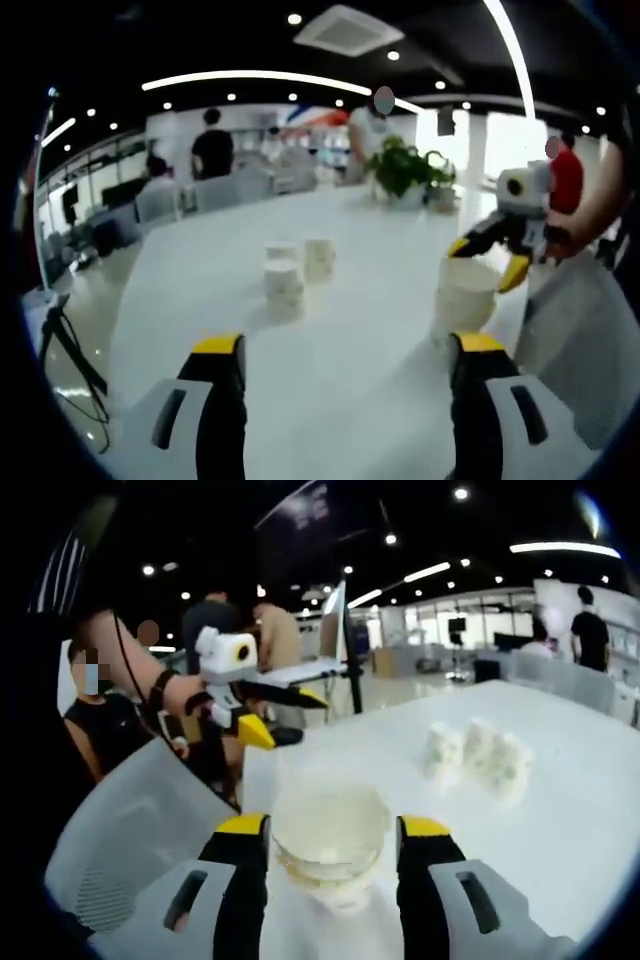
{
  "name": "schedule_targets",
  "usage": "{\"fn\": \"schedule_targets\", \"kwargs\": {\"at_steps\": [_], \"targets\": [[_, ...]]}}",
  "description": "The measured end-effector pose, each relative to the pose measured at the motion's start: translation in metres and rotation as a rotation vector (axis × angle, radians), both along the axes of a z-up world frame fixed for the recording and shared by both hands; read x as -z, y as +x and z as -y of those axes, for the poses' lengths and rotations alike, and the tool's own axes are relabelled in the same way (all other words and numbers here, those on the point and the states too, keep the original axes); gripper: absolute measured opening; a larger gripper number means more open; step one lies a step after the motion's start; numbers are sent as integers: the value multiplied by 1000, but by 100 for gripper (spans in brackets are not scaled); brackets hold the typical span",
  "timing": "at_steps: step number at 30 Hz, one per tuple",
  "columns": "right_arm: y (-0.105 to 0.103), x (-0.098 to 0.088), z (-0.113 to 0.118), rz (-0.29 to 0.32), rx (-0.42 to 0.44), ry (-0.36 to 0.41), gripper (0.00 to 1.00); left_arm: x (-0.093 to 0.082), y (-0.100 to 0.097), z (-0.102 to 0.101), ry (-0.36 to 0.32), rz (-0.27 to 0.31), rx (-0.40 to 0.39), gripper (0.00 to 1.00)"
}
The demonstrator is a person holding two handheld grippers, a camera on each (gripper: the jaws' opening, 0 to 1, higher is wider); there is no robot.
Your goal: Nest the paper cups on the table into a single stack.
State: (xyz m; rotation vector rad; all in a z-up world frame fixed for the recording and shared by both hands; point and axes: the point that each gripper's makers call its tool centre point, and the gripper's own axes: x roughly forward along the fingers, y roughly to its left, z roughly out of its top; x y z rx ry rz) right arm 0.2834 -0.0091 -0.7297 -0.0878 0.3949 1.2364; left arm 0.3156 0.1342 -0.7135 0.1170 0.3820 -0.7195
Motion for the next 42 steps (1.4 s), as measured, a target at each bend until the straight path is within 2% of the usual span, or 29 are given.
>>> {"fn": "schedule_targets", "kwargs": {"at_steps": [9, 25, 33, 42], "targets": [[0, -1, 2, 4, 7, -7, 50, -1, -2, 0, -3, 4, -1, 81], [1, 11, 7, -8, 20, -41, 49, -8, -6, -3, -3, 14, -8, 81], [-6, 0, 12, 7, 32, -26, 49, -10, -5, -2, -2, 21, -5, 81], [-7, -16, 31, 36, 71, -15, 49, -19, -1, 8, -6, 43, 11, 81]]}}
